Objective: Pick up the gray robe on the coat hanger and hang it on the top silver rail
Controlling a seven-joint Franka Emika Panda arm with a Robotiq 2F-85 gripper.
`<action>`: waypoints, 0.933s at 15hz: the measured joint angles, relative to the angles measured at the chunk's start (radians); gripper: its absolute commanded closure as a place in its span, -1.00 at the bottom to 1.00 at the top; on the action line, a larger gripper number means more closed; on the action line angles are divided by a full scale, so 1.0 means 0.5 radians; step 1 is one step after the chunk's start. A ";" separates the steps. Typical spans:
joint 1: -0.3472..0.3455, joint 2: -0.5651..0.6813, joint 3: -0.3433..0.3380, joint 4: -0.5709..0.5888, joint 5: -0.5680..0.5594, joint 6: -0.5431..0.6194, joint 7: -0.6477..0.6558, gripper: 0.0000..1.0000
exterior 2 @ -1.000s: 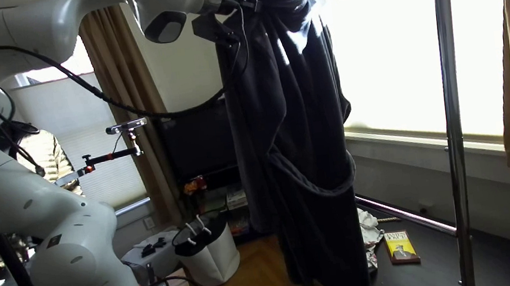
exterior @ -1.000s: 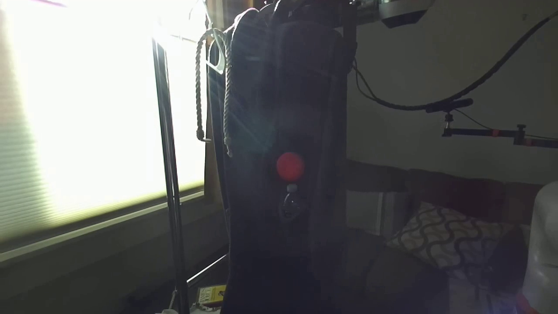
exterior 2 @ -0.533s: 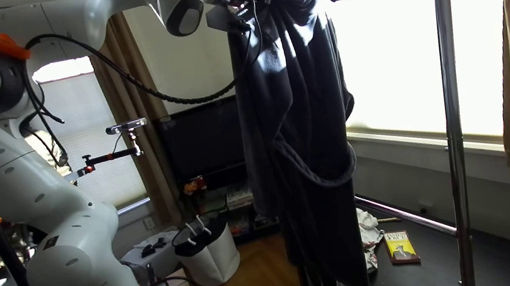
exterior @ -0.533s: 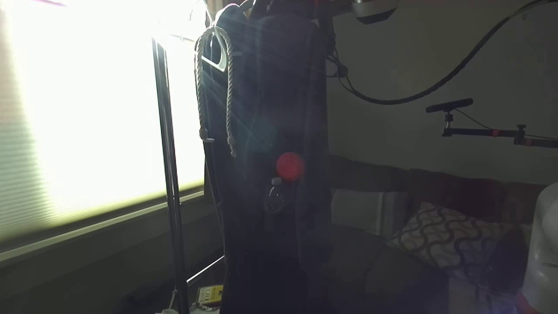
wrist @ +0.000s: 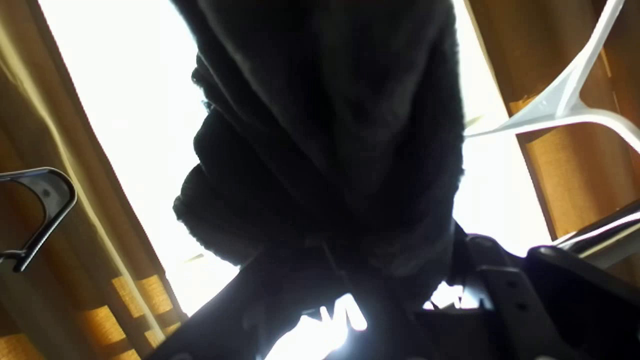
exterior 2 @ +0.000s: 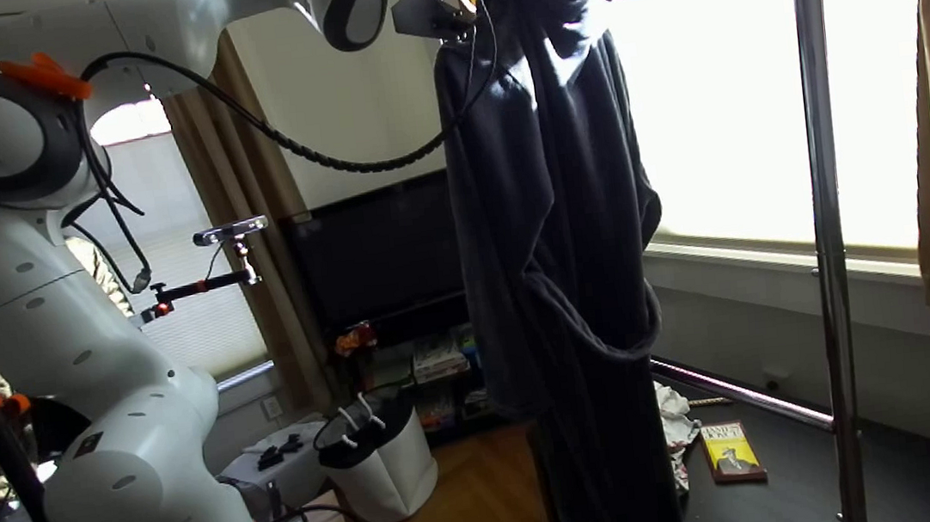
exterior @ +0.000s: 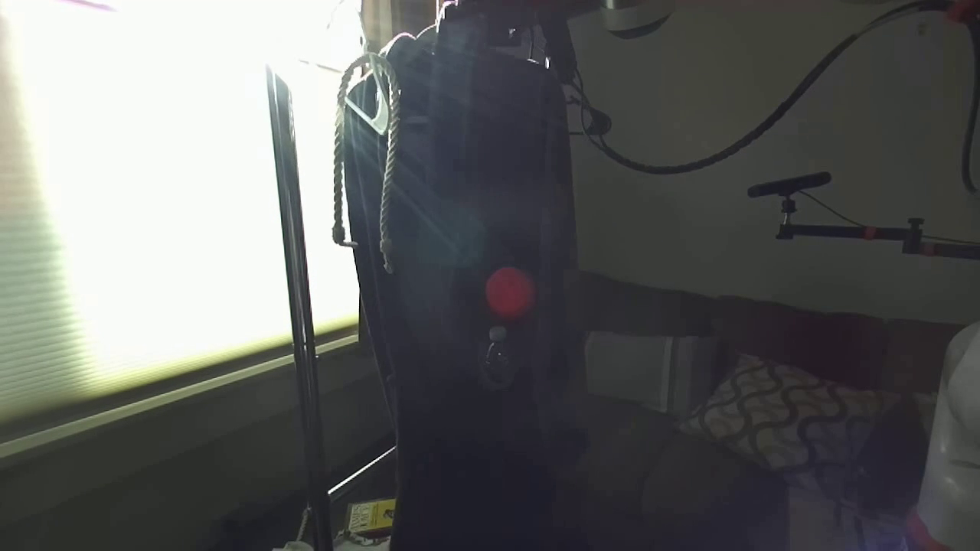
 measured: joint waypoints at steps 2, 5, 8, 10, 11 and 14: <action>0.000 -0.032 -0.067 0.051 0.055 -0.001 -0.069 -0.76; 0.017 -0.155 -0.265 0.010 0.342 -0.071 -0.370 -1.00; 0.038 -0.329 -0.514 -0.224 0.626 -0.352 -0.715 -1.00; 0.087 -0.451 -0.668 -0.427 0.833 -0.634 -0.992 -1.00; 0.109 -0.513 -0.739 -0.538 0.851 -0.779 -1.073 -1.00; 0.101 -0.652 -0.858 -0.902 0.746 -1.046 -1.113 -1.00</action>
